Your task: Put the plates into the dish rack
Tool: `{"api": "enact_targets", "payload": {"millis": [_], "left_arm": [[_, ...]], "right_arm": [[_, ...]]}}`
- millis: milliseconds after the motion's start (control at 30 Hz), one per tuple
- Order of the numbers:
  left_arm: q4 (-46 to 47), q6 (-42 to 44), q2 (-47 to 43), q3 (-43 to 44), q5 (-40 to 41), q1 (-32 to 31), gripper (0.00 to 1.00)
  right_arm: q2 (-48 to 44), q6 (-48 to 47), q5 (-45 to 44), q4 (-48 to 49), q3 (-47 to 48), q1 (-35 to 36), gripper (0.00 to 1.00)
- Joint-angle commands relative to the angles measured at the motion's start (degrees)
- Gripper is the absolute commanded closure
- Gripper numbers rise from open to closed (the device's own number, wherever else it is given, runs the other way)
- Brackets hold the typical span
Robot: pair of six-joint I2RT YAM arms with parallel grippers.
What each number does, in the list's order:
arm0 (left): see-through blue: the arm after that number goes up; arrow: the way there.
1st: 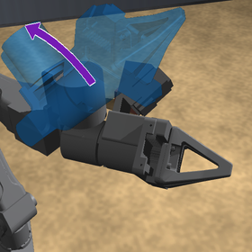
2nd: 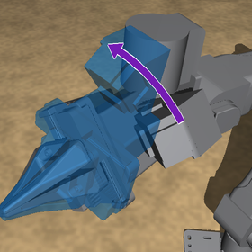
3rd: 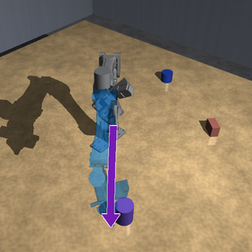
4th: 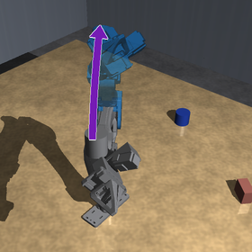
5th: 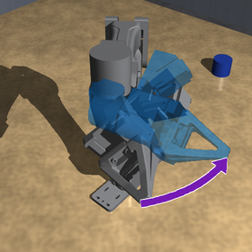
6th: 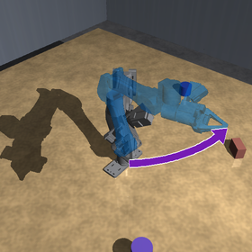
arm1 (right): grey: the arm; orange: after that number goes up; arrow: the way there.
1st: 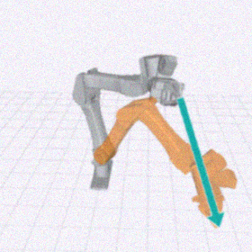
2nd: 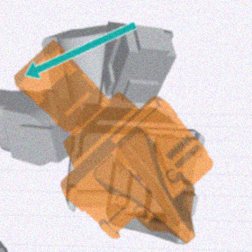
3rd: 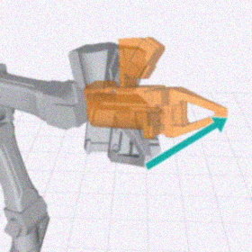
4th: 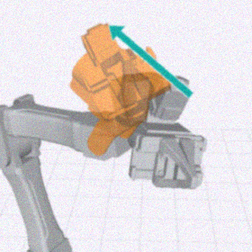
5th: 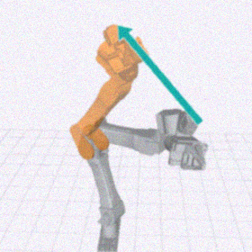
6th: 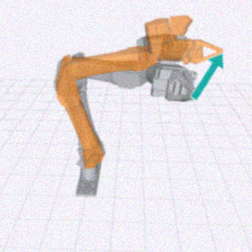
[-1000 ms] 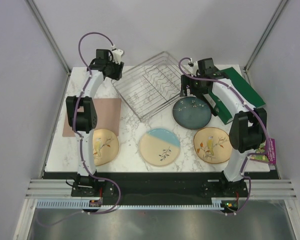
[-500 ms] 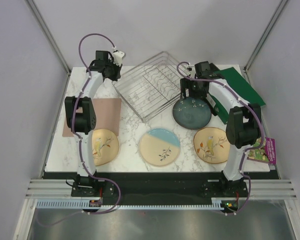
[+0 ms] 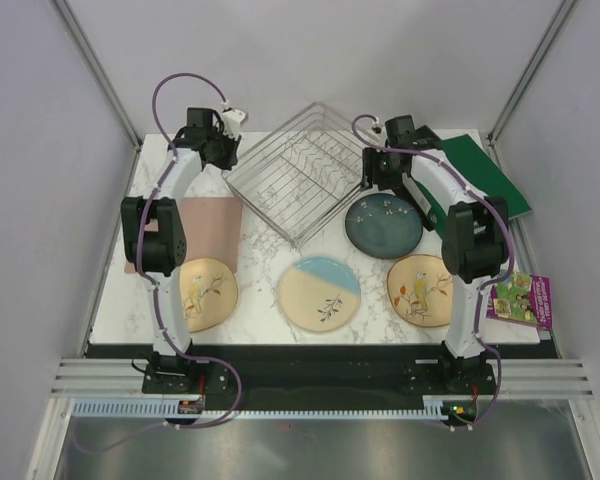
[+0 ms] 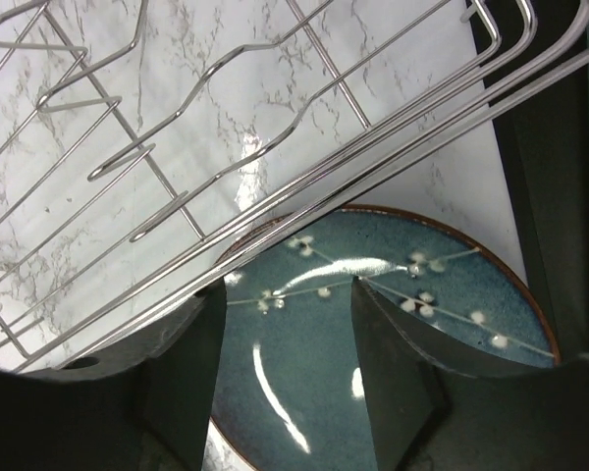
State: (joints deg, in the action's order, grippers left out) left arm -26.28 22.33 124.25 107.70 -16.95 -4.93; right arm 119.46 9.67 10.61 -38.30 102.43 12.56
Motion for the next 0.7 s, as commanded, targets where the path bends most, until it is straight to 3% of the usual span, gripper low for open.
{"api": "enact_targets", "payload": {"millis": [0, 667], "left_arm": [[-2.02, -3.25, -3.57, -3.81, 0.60, 0.27, 0.98], [-2.19, -5.27, -11.92, -14.36, -5.90, -2.10, 0.98]], "right_arm": [[2.53, 0.52, 1.96, 4.02, 6.11, 0.54, 0.40], [15.18, -0.97, 1.17, 6.05, 21.13, 1.77, 0.39]]}}
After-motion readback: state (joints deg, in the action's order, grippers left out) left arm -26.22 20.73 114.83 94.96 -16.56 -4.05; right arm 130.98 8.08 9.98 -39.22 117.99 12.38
